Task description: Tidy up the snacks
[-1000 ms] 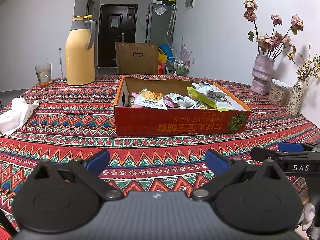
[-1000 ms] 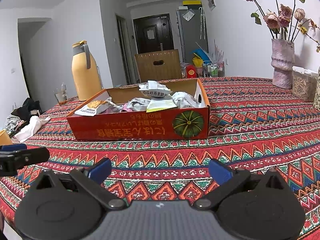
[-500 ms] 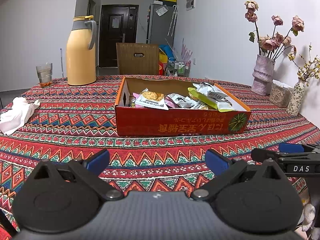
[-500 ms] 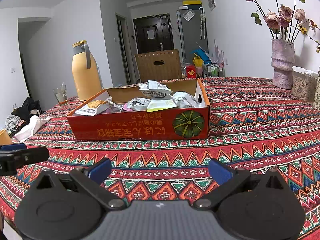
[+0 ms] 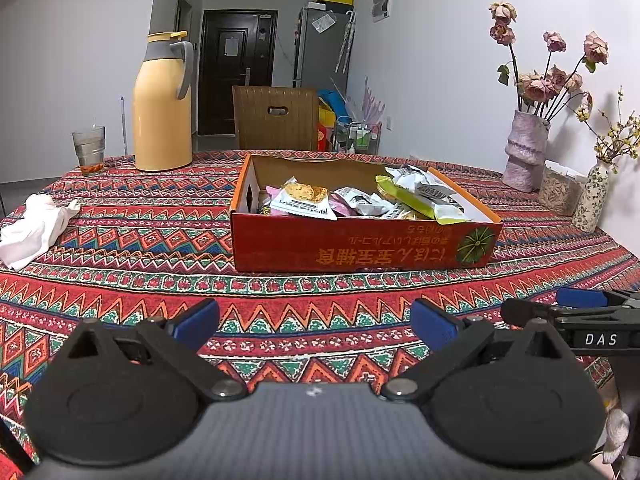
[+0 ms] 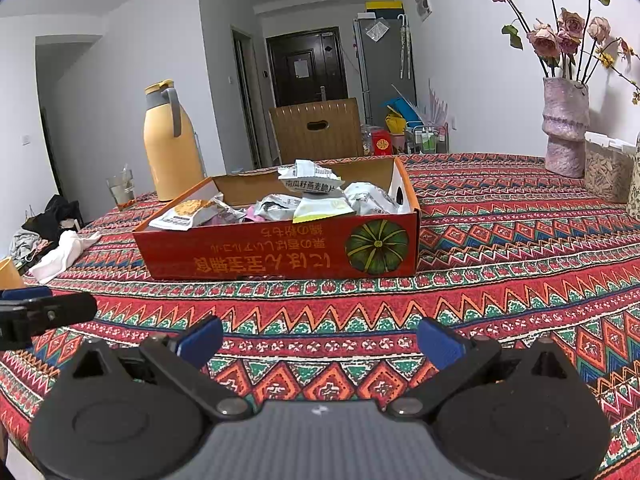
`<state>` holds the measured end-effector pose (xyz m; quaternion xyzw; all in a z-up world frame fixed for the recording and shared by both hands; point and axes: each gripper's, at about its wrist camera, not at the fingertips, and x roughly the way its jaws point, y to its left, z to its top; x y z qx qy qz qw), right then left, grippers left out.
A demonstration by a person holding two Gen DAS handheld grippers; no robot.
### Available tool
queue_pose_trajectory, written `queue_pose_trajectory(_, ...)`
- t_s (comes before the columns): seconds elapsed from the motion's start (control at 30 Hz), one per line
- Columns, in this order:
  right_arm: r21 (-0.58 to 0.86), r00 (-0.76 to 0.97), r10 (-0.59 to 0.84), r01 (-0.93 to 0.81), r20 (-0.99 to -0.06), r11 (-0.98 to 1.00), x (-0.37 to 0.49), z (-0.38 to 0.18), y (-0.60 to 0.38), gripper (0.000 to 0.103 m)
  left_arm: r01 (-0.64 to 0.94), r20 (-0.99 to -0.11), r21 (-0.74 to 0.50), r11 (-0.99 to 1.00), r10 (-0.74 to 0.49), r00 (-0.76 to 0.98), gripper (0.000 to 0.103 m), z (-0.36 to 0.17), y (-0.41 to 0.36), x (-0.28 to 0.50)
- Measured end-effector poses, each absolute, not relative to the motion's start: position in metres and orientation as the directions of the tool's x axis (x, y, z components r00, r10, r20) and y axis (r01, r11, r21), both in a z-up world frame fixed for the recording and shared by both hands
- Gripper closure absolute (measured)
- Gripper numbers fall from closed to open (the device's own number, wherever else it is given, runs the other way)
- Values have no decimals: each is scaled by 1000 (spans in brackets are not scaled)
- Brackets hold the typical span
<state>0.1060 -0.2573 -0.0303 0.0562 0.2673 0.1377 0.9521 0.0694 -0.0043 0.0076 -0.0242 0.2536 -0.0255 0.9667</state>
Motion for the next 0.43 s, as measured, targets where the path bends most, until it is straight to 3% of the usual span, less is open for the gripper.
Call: queue_pose_trajectory(0.43, 177, 815, 294, -237, -499, 955, 106, -34, -254, 0, 44, -478, -67, 997, -71, 875, 0, 7, -4, 67)
